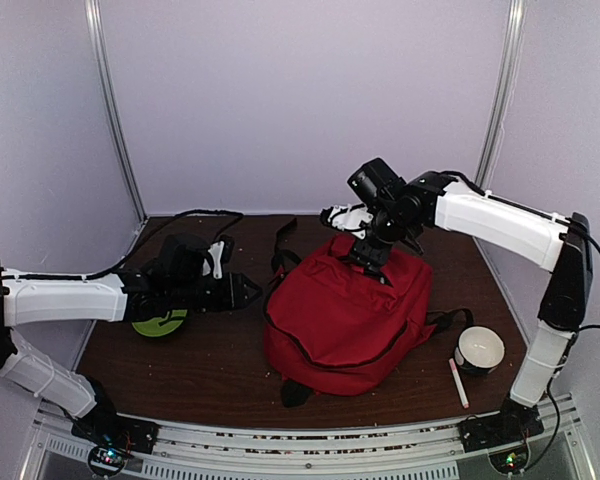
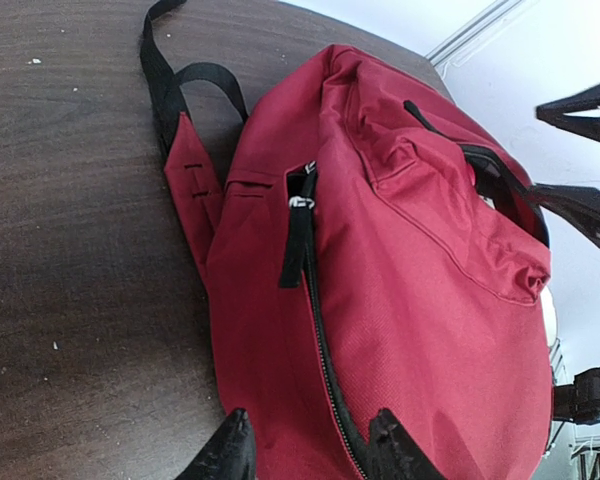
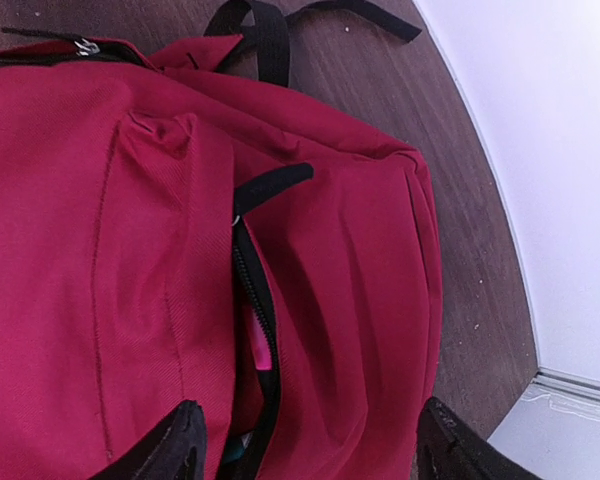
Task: Pack the student bag
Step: Move the pen to the corner of the board.
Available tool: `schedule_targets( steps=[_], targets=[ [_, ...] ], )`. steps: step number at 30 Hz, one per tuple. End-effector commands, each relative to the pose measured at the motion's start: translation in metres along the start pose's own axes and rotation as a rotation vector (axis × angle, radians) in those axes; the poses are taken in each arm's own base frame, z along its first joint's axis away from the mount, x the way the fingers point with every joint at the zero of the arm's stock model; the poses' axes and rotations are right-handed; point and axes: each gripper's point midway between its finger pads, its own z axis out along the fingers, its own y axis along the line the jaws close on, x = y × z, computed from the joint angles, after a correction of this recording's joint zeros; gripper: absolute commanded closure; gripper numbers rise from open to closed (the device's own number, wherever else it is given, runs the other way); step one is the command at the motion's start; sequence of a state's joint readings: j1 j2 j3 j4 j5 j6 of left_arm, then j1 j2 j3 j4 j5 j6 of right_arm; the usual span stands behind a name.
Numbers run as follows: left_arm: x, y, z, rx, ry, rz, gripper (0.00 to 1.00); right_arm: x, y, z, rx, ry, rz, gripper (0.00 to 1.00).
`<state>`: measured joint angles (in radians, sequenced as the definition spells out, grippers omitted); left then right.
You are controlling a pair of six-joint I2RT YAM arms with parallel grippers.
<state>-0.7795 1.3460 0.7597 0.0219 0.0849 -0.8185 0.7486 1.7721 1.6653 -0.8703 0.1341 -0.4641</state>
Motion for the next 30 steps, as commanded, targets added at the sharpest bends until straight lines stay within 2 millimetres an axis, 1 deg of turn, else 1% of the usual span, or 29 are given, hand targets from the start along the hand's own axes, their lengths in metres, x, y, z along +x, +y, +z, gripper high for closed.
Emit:
schedule_targets(
  steps=[1,4,8,10,12,13,15,16,17,19,21,23,24,26,30],
  targets=[
    [-0.009,-0.003,-0.006,0.018,-0.048,0.013,0.58,0.014,-0.008,0.032,0.014,0.095,0.004,0.29],
    [-0.008,-0.002,-0.007,0.011,-0.047,0.013,0.58,0.019,-0.008,0.047,0.029,0.126,-0.008,0.3],
    [-0.008,-0.001,-0.007,0.009,-0.044,0.013,0.58,0.03,-0.018,0.062,0.11,0.19,-0.022,0.32],
    [-0.007,0.0,-0.007,0.006,-0.044,0.013,0.58,0.032,-0.024,0.064,0.15,0.201,-0.014,0.33],
    [-0.007,0.0,-0.006,0.007,-0.046,0.012,0.58,0.03,-0.029,0.058,0.161,0.178,0.011,0.33],
    [-0.007,0.0,-0.006,0.007,-0.045,0.01,0.58,0.026,-0.027,0.051,0.137,0.155,0.014,0.33],
    [-0.007,0.0,-0.005,0.007,-0.044,0.011,0.58,0.021,-0.015,0.033,0.046,0.11,0.022,0.33],
    [-0.008,0.0,-0.005,0.008,-0.044,0.013,0.58,0.021,-0.002,0.014,-0.041,0.082,0.016,0.33],
    [-0.008,-0.001,-0.005,0.009,-0.045,0.015,0.58,0.022,0.006,-0.002,-0.094,0.054,0.017,0.33],
    [-0.01,-0.001,-0.005,0.004,-0.045,0.021,0.58,0.031,0.019,-0.031,-0.167,0.02,0.016,0.32],
    [-0.01,-0.002,-0.004,0.002,-0.044,0.028,0.58,0.05,0.033,-0.054,-0.22,0.013,-0.034,0.3],
    [-0.012,-0.003,-0.002,0.001,-0.043,0.032,0.58,0.081,0.051,-0.067,-0.282,0.045,-0.129,0.29],
    [-0.012,-0.004,-0.001,0.004,-0.041,0.035,0.58,0.098,0.06,-0.071,-0.304,0.064,-0.175,0.29],
    [-0.013,-0.006,0.001,0.009,-0.039,0.039,0.58,0.139,0.079,-0.072,-0.343,0.121,-0.289,0.3],
    [-0.014,-0.008,0.006,0.011,-0.025,0.045,0.58,0.219,0.123,-0.085,-0.506,0.21,-0.603,0.31]
  ],
)
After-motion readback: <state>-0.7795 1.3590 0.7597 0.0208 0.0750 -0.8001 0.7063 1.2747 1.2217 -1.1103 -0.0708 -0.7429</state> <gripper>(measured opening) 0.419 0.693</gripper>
